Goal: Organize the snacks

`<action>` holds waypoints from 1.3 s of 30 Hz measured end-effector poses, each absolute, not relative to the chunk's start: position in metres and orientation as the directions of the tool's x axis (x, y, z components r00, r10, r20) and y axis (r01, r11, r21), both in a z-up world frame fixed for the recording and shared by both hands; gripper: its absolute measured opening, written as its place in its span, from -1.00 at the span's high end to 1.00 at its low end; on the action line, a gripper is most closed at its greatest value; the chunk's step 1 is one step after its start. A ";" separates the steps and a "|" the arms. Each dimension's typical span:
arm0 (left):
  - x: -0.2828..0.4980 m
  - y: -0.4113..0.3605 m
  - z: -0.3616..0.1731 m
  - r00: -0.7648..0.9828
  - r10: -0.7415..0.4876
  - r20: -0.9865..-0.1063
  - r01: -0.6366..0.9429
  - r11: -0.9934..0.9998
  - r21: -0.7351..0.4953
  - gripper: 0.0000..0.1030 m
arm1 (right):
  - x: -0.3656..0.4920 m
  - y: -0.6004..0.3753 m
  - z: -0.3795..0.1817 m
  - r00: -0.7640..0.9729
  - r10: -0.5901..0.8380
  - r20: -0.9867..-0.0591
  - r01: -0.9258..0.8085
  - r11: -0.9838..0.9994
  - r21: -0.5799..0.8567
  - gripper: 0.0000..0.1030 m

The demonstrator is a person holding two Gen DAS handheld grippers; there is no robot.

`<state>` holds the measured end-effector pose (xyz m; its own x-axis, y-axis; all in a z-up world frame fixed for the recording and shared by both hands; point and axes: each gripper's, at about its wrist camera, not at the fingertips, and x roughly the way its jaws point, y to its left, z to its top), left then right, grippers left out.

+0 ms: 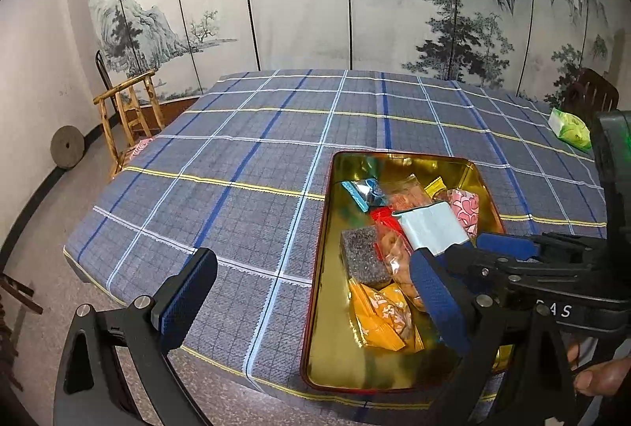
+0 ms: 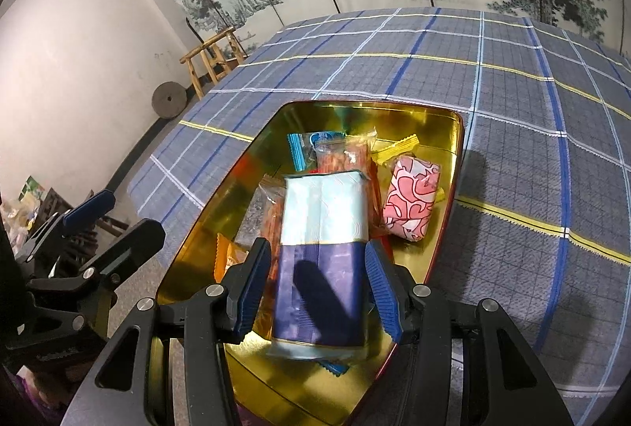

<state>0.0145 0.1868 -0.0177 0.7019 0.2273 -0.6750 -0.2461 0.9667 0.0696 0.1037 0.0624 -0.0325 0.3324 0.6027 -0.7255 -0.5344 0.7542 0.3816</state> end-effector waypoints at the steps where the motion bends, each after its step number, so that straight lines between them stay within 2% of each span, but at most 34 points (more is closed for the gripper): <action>1: 0.014 0.187 -0.018 0.702 0.228 -0.675 -0.246 0.967 0.070 -0.88 | 0.104 0.063 -0.032 0.333 0.603 -0.725 -0.535 0.754 0.381 0.01; 9: 0.014 0.185 -0.018 0.712 0.232 -0.662 -0.243 0.967 0.077 -0.88 | 0.100 0.064 -0.032 0.335 0.603 -0.724 -0.547 0.750 0.372 0.01; 21: 0.008 0.184 -0.012 0.742 0.236 -0.627 -0.240 0.967 0.080 -0.88 | 0.080 0.067 -0.018 0.405 0.580 -0.707 -0.596 0.754 0.277 -0.01; 25: 0.000 0.182 -0.004 0.767 0.238 -0.596 -0.245 0.967 0.072 -0.88 | 0.071 0.058 -0.009 0.442 0.580 -0.684 -0.598 0.759 0.257 -0.13; 29: -0.007 0.180 0.007 0.787 0.254 -0.562 -0.260 0.963 0.072 -0.97 | 0.059 0.049 0.008 0.498 0.575 -0.648 -0.605 0.766 0.215 -0.22; 33: -0.019 0.176 0.026 0.829 0.227 -0.512 -0.241 0.970 0.039 -0.98 | 0.047 0.037 0.025 0.543 0.579 -0.609 -0.611 0.769 0.187 -0.39; 39: -0.029 0.171 0.056 0.852 0.182 -0.491 -0.210 0.978 -0.001 -0.98 | 0.034 0.021 0.046 0.591 0.582 -0.559 -0.608 0.776 0.165 -0.45</action>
